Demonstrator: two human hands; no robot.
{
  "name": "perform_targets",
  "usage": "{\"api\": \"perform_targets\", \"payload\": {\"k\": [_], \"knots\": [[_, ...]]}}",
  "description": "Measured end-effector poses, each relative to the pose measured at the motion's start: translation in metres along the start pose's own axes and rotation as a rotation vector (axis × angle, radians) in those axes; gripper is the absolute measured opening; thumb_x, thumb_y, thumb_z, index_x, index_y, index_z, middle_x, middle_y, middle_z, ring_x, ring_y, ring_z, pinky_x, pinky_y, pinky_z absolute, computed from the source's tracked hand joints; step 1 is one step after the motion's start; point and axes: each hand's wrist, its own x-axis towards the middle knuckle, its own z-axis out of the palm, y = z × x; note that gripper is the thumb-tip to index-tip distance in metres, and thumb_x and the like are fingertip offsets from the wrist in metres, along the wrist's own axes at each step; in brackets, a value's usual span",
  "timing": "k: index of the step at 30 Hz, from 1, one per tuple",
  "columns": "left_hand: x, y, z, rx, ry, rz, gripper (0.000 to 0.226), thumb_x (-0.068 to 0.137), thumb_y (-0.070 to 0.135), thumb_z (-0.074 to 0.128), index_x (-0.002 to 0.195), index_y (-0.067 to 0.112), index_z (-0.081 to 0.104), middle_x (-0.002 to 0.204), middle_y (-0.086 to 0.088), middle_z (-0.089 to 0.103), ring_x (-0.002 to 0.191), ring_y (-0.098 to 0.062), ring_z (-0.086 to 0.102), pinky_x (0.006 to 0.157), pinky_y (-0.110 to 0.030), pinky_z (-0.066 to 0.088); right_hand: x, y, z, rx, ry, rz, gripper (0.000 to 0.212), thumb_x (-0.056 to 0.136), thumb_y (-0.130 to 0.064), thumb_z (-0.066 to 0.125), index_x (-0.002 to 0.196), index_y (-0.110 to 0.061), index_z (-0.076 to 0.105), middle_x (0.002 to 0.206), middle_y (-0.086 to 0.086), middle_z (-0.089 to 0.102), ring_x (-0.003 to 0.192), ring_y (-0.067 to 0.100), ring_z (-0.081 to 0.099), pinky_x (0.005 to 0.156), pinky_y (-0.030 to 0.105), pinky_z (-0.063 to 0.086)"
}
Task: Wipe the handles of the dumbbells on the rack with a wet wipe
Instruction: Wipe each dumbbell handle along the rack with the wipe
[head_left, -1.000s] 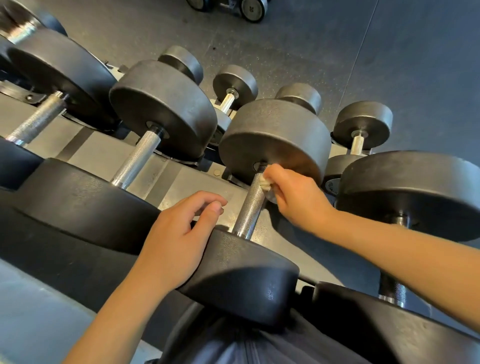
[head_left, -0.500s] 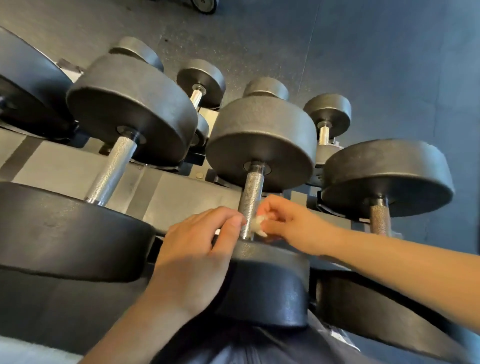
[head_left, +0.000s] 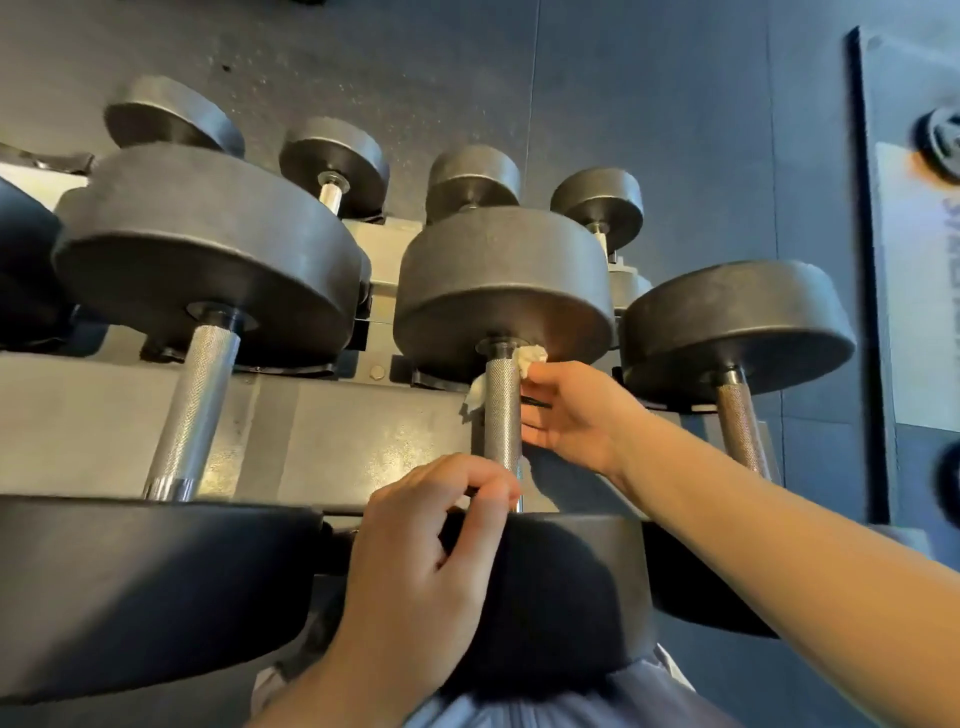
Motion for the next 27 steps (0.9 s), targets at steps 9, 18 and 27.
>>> {"api": "perform_targets", "payload": {"k": [9, 18, 27], "knots": [[0.012, -0.015, -0.006, -0.075, -0.048, -0.078, 0.027, 0.085, 0.048, 0.045, 0.084, 0.029, 0.064, 0.085, 0.017, 0.066, 0.090, -0.005, 0.062, 0.073, -0.007, 0.043, -0.014, 0.014, -0.032, -0.490, -0.169, 0.102, 0.014, 0.093, 0.003, 0.046, 0.098, -0.004, 0.057, 0.091, 0.016, 0.068, 0.077, 0.020, 0.068, 0.084, 0.034, 0.052], [0.012, -0.015, -0.007, -0.162, 0.034, -0.074, 0.024, 0.082, 0.045, 0.046, 0.082, 0.030, 0.065, 0.084, 0.013, 0.067, 0.086, -0.010, 0.064, 0.074, -0.015, 0.049, -0.010, 0.000, -0.014, -0.143, -0.018, 0.031, 0.019, 0.089, 0.009, 0.047, 0.090, -0.005, 0.060, 0.087, 0.015, 0.063, 0.069, 0.019, 0.064, 0.063, 0.030, 0.058], [0.013, -0.012, -0.007, -0.142, 0.075, -0.101, 0.015, 0.086, 0.033, 0.052, 0.083, 0.026, 0.065, 0.082, 0.018, 0.066, 0.085, -0.001, 0.063, 0.073, -0.006, 0.044, -0.026, 0.011, -0.019, -0.391, 0.030, -0.175, 0.003, 0.086, 0.001, 0.063, 0.088, -0.001, 0.062, 0.082, 0.018, 0.068, 0.066, 0.020, 0.066, 0.065, 0.030, 0.059]]}}
